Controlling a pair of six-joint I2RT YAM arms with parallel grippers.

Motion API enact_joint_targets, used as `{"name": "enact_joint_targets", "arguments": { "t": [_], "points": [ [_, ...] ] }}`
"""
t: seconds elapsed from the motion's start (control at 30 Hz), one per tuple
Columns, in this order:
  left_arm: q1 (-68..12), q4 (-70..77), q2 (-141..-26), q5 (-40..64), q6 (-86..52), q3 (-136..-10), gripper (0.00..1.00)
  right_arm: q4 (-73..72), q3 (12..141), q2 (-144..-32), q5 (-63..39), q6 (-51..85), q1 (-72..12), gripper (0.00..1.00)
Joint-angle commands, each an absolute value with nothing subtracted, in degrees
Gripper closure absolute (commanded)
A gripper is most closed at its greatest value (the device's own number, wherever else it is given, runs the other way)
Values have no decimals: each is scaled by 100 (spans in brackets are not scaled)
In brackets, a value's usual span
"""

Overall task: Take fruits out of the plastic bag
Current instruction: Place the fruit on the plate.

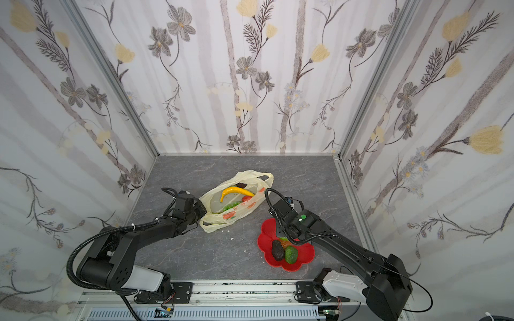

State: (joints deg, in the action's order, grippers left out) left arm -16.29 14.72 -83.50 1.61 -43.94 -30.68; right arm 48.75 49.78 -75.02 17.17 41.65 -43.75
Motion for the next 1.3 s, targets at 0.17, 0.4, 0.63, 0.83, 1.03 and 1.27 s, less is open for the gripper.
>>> {"name": "enact_joint_targets", "arguments": {
  "t": [0.17, 0.4, 0.63, 0.83, 1.03, 1.27],
  "points": [
    [-1632, 1589, -8372, 120, -4378, -3100, 100, 5072, 4360, -6774, 2003, 4930, -3856, 46],
    [-1627, 1591, -8402, 132, -4342, -3146, 100, 4922, 3984, -7097, 2002, 4913, -3641, 45],
    [-1626, 1589, -8389, 132, -4320, -3128, 100, 4767, 3902, -7383, 2000, 4860, -3622, 43],
    [-1630, 1591, -8403, 140, -4308, -3146, 100, 4698, 3899, -7434, 1947, 4820, -3630, 40],
    [-1632, 1591, -8464, 293, -4254, -3190, 100, 4634, 3892, -7523, 1855, 4772, -3634, 32],
    [-1768, 1591, -8418, 212, -4166, -3199, 100, 4643, 3905, -7464, 1869, 4772, -3636, 27]
  ]
}}
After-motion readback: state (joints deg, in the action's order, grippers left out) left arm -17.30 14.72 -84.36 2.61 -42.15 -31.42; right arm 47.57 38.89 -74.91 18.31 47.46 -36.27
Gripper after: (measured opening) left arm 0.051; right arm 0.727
